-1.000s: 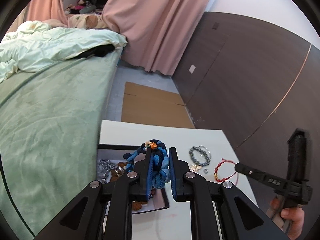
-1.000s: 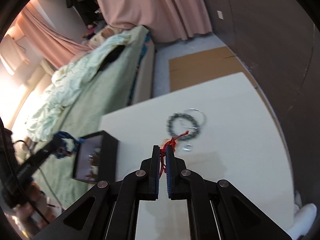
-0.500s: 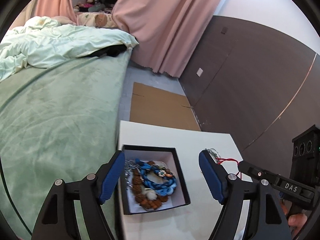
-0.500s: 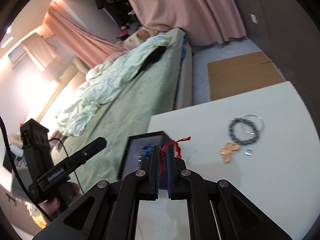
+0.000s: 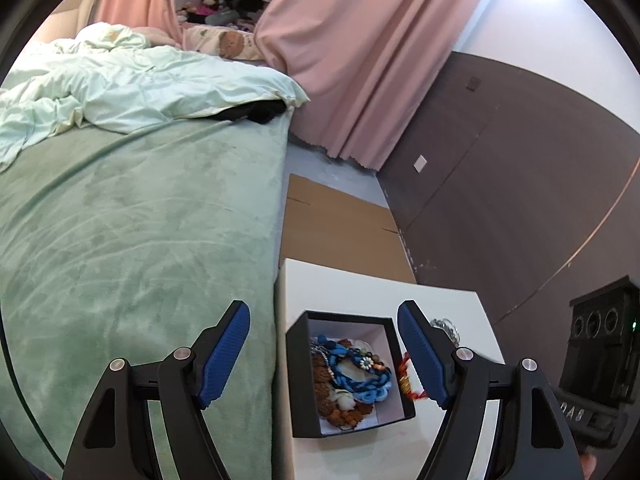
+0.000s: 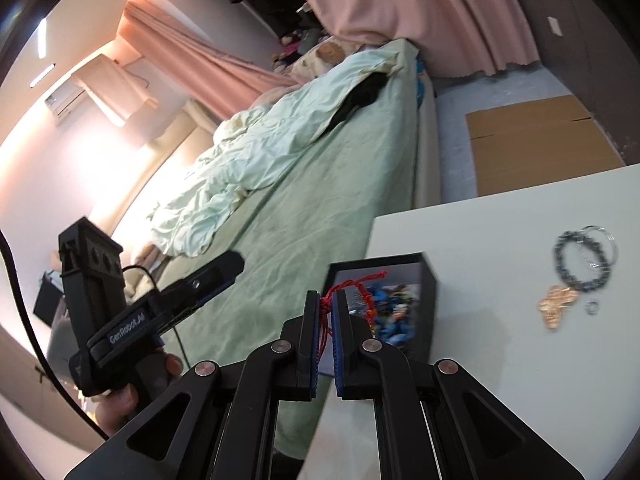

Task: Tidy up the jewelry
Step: 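Drop the blue bracelet into the box with the left tool while the right tool carries the red one, then open the right tool to release the red string bracelet into the box, then lower the left tool onto the gold butterfly brooch and close on it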

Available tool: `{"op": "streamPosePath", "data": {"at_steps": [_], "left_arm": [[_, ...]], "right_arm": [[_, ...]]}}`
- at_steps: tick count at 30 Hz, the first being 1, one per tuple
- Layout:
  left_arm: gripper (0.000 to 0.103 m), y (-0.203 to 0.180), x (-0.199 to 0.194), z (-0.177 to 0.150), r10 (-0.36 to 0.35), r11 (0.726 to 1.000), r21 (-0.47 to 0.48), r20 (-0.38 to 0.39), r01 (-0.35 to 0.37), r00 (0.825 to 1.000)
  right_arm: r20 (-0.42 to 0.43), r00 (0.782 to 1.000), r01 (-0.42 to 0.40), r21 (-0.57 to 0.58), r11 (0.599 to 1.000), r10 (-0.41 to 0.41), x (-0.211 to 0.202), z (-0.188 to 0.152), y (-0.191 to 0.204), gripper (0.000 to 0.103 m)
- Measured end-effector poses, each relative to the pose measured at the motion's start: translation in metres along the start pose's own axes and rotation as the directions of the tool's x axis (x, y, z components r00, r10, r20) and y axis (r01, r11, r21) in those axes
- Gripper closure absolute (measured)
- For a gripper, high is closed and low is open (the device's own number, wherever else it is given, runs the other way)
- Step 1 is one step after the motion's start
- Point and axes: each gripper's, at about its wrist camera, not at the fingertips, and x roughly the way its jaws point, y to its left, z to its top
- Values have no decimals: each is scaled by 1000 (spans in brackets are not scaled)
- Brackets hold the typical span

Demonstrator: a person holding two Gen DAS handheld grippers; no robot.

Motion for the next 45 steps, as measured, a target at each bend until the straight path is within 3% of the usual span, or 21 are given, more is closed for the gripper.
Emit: {"op": "streamPosePath", "data": {"at_steps": [6,7,9,10,20,31,41,45], "left_arm": [[26,6,-3,5,-4,1000,-29,19,4,1000],[26,6,-3,5,-4,999,-32,19,5,1000],[26,7,-3,5,-6,999,-38,20,7,1000],[26,7,-4,5,-7,999,-39,20,8,1000],[26,-8,4,1,-45,998,-33,7,45,999],[26,-49,20,-10,-93,996,9,-22,93,995],[26,-100,38,-22,-109,985,128,-66,117,992],[31,-122,50,-33,-118,974,185,-93,134,989]], "right_arm": [[-34,998,-43,9,999,43,22,-4,11,93],[-60,997,-47,21,999,48,27,-6,10,88],[-69,997,-23,30,999,25,28,-8,6,50],[-59,998,-5,26,1000,6,26,-10,5,48],[-30,988,153,16,988,-153,-23,-6,-21,48],[38,961,267,150,952,-275,-90,9,-75,48],[0,925,368,237,899,-379,-115,13,-115,48],[-20,926,367,281,887,-377,-120,12,-135,48]]}}
